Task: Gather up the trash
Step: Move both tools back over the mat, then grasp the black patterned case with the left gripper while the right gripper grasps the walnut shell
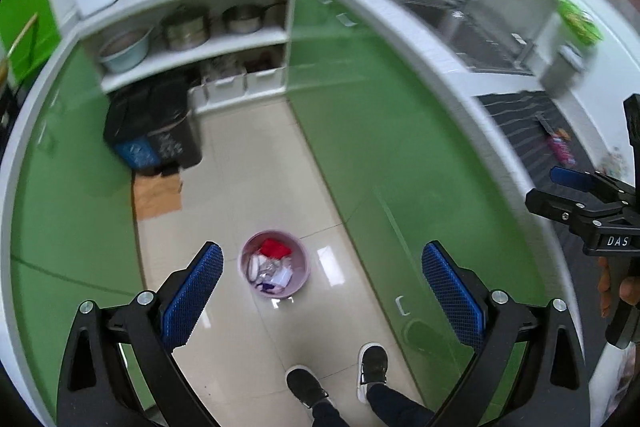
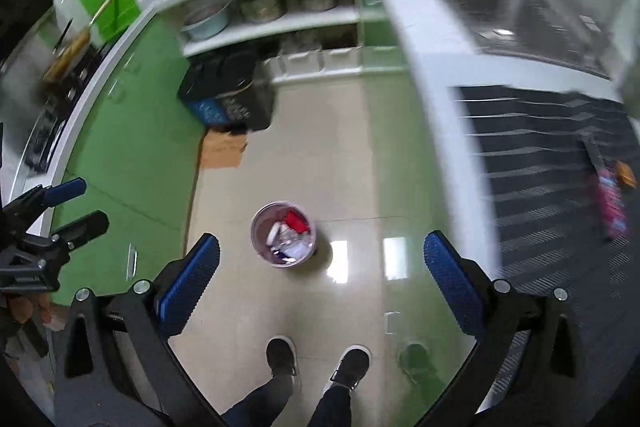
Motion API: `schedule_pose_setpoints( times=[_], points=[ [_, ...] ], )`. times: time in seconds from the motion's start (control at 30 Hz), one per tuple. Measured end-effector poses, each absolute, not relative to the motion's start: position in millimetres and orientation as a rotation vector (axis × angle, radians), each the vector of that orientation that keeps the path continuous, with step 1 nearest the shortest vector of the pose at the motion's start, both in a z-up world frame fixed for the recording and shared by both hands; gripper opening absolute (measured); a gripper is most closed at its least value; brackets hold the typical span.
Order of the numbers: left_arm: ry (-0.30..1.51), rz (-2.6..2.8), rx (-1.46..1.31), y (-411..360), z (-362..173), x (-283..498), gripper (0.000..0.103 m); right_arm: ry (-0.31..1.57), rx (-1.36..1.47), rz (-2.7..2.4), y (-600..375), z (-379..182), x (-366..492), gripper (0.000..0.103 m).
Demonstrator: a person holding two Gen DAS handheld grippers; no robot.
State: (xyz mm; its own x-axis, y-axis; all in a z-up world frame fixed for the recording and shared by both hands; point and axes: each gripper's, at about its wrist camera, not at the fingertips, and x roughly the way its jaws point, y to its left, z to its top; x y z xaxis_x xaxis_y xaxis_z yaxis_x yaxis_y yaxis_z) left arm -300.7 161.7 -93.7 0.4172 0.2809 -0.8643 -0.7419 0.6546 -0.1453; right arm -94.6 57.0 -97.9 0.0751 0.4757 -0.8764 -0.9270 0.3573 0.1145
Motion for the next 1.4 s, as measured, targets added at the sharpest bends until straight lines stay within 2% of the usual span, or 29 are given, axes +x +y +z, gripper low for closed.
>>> schedule_pose_setpoints(
  times=[0.27, 0.63, 1.07, 1.4],
  points=[
    [0.923, 0.511, -0.436, 113.3, -55.3, -213.7, 0.096, 0.974, -0.415, 0.933, -47.5, -53.3, -18.6, 0.1],
    [0.92, 0.38, -0.348, 55.4, -36.2, -103.2, 0.096, 0.965, -0.326, 0.809, -135.5, -46.5, 70.3, 0.1],
    [0.976, 0.279, -0.323, 51.4, -51.6, -7.1, 0.096, 0.989, -0.326, 0.777, -111.9, -63.3, 163.8, 0.1],
    [1.016, 0.251, -0.338, 67.7, -75.2, 45.0, 0.096, 1.042, -0.35, 0.772, -58.8, -103.5, 222.0, 0.1]
  ],
)
